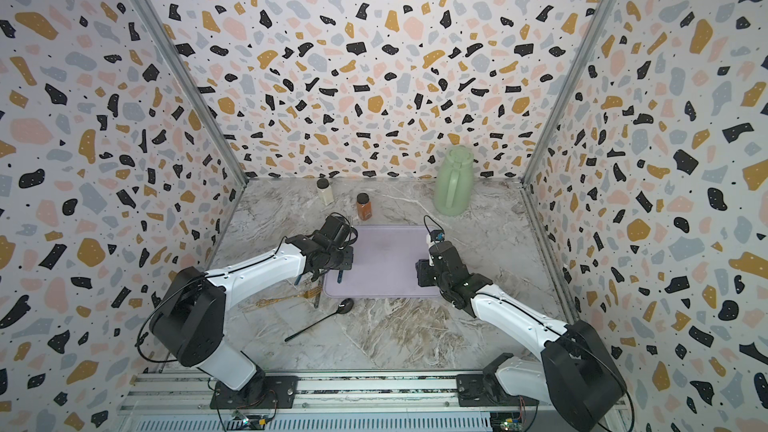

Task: Set the spoon and fork side by side
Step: Place the fork on the tray.

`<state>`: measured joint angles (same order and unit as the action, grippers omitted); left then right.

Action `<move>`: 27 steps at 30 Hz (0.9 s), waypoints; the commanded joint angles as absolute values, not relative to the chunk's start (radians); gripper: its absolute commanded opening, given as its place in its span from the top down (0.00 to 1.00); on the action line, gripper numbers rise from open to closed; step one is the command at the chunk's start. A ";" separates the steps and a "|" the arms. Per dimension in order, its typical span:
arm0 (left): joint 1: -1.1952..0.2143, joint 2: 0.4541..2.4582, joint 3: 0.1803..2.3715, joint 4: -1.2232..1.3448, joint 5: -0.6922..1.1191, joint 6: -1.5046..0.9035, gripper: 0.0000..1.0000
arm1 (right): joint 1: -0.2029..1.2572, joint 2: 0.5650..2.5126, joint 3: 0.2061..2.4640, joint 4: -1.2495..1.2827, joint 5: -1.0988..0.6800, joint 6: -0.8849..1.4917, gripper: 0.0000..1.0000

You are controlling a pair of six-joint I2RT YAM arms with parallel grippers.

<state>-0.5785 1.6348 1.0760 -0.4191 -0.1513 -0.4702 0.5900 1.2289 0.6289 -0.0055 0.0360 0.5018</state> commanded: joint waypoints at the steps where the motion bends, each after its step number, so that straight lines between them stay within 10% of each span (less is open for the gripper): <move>1: -0.552 1.660 1.078 -0.377 -0.121 -0.452 0.93 | 0.588 1.237 0.656 0.019 0.025 0.509 0.59; 27: -0.500 1.778 1.045 -0.357 -0.099 -0.434 0.90 | 0.588 1.279 0.672 0.018 0.028 0.506 0.59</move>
